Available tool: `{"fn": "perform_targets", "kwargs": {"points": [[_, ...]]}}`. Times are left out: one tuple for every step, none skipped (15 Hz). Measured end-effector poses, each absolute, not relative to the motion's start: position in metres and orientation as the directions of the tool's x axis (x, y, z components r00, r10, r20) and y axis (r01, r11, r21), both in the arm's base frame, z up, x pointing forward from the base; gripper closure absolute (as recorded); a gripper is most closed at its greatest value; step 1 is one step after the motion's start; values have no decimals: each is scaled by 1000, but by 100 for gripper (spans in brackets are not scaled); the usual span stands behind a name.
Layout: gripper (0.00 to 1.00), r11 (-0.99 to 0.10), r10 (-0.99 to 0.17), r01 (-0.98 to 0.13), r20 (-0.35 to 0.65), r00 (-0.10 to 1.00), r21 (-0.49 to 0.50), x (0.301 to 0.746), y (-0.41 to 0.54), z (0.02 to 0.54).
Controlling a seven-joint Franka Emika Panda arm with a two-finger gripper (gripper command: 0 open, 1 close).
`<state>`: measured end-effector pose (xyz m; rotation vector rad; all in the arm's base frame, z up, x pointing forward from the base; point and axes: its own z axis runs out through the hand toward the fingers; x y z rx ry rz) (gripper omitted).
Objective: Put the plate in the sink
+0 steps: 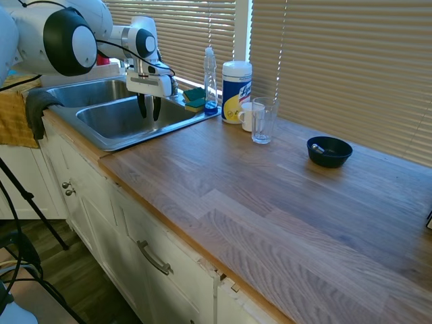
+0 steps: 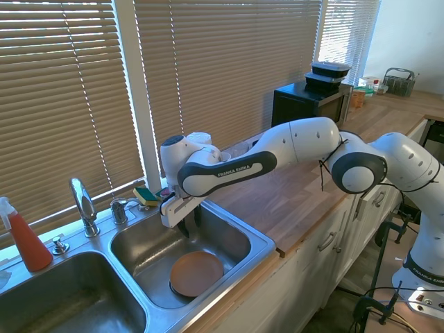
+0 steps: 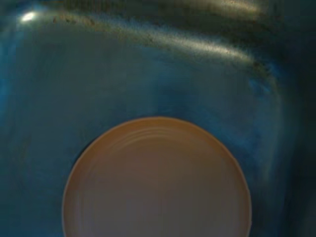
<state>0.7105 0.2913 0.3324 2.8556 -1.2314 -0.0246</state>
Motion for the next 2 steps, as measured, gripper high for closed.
{"fn": "perform_targets", "kwargs": {"points": [[0, -681, -732, -732, 6, 681, 25, 709, 288, 336], [0, -675, -738, -738, 13, 675, 15, 705, 285, 339]]}}
